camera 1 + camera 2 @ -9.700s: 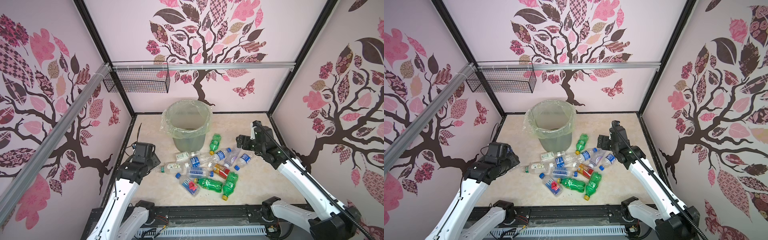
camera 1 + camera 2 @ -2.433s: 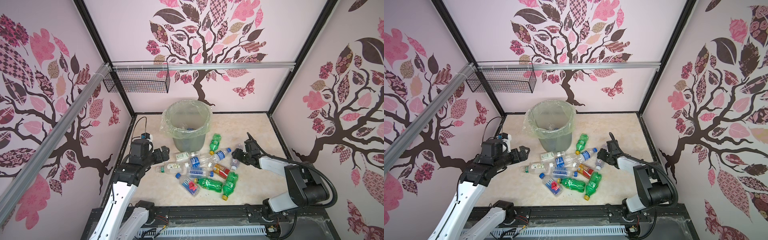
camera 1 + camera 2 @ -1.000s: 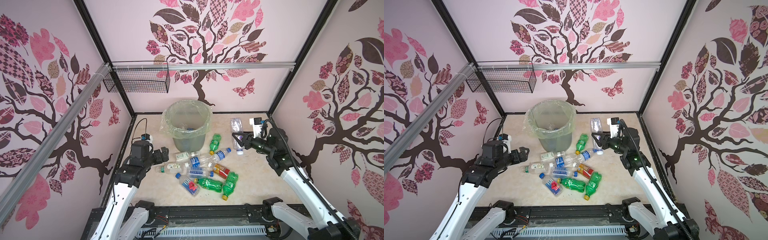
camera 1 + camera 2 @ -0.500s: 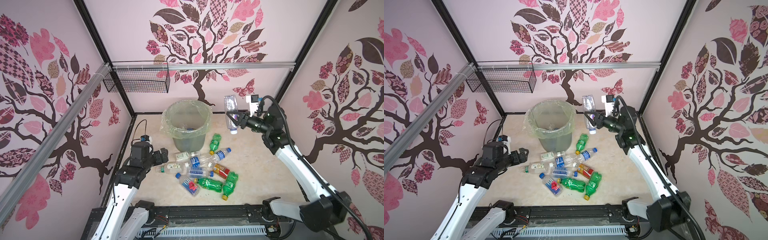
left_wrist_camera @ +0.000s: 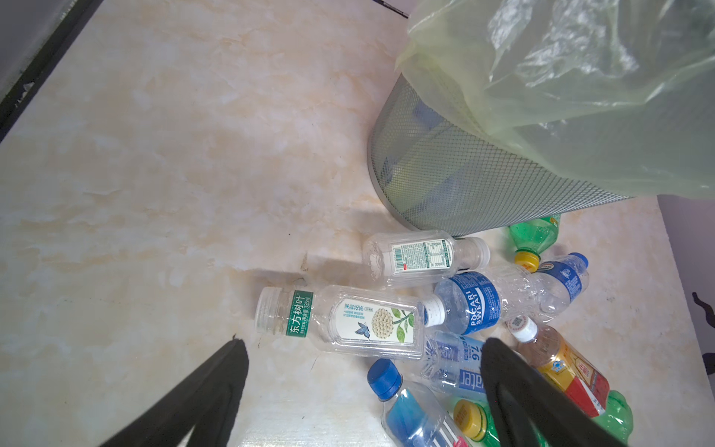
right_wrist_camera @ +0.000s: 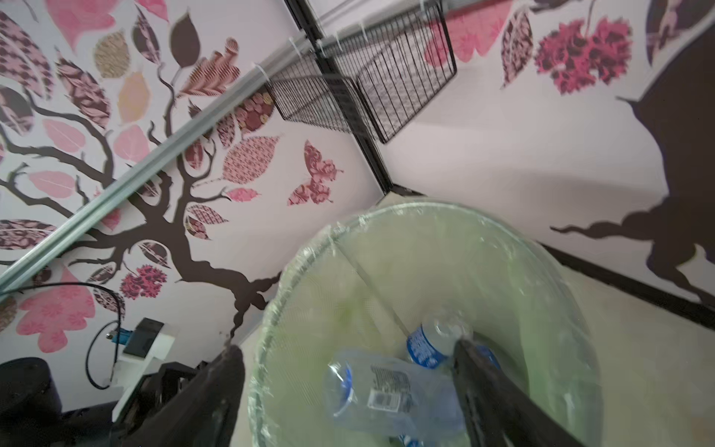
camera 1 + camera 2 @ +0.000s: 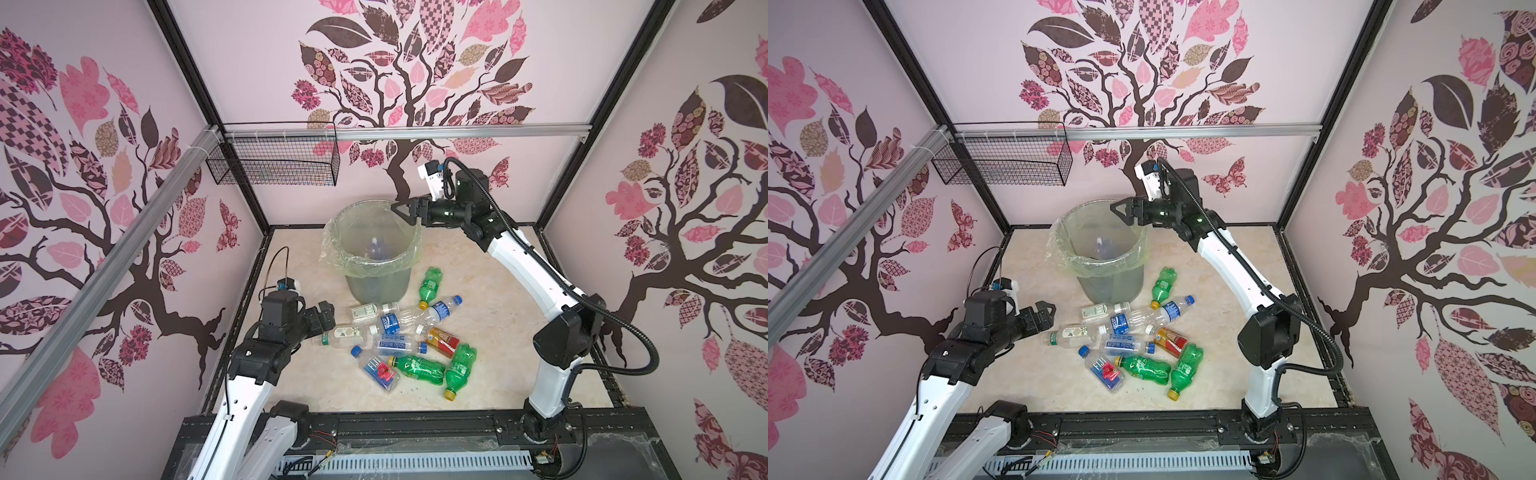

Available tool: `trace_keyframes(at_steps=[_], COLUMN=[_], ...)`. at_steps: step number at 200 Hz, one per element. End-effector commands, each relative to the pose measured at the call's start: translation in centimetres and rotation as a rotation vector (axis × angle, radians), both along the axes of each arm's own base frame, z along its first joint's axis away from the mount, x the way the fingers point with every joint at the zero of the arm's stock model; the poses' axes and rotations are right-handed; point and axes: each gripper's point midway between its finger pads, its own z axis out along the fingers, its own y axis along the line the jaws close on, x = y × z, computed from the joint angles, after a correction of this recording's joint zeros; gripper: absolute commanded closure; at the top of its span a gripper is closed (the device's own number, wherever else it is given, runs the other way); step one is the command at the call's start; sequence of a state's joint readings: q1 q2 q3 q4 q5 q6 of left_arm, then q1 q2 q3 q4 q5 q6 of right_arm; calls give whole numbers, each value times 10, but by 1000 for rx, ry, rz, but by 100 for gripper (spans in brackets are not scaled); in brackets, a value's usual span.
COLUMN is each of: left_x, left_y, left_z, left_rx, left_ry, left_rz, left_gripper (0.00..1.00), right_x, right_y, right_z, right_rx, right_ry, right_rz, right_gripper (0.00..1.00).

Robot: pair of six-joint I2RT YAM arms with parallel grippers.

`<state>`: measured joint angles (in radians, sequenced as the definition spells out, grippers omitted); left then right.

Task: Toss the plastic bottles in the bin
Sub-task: 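Lift the large clear bottle over the bin with the right gripper and release it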

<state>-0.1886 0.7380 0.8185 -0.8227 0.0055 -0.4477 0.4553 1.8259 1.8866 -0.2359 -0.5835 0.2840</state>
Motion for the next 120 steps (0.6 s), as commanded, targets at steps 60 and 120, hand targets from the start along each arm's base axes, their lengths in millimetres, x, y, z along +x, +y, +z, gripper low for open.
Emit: trace_keyframes(at_steps=[60,120], left_x=[-7,-10], left_y=[-1,-6], left_z=[-51,-89], left_rx=[-59,-158], left_ry=[162,249], left_rz=[95,208], left_gripper=[2,2], right_x=[-77,-101], right_y=[-74,-121], right_z=[50,-14], right_rx=[34,-15], right_ry=[-134,-36], right_rz=[-126,-229], right_gripper=[11,8])
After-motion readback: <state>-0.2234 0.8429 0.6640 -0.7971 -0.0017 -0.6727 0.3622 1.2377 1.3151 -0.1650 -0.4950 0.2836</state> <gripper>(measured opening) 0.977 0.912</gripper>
